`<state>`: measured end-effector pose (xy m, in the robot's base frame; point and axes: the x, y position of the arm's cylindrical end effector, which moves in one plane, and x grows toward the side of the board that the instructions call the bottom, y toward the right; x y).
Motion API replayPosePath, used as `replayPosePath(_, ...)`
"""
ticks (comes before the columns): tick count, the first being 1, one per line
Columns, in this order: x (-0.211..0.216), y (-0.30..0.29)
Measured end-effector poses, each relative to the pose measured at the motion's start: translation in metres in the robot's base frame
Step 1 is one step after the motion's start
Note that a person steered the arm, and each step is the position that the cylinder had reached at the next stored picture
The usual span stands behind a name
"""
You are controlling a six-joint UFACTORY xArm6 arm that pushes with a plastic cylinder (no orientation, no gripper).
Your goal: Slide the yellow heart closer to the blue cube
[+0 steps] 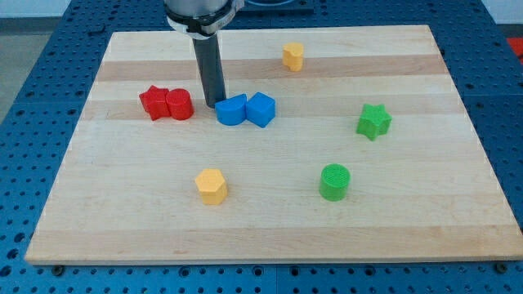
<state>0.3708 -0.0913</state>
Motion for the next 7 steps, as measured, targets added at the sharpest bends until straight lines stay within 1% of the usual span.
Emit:
replayPosePath(1,-0.047,0.0)
replayPosePath(2,-0.104,0.004)
replayPosePath(3,-0.128,0.06)
replayPosePath(4,-0.135,0.114)
replayPosePath(5,-0.135,0.138)
replayPosePath(7,-0.084,0.141)
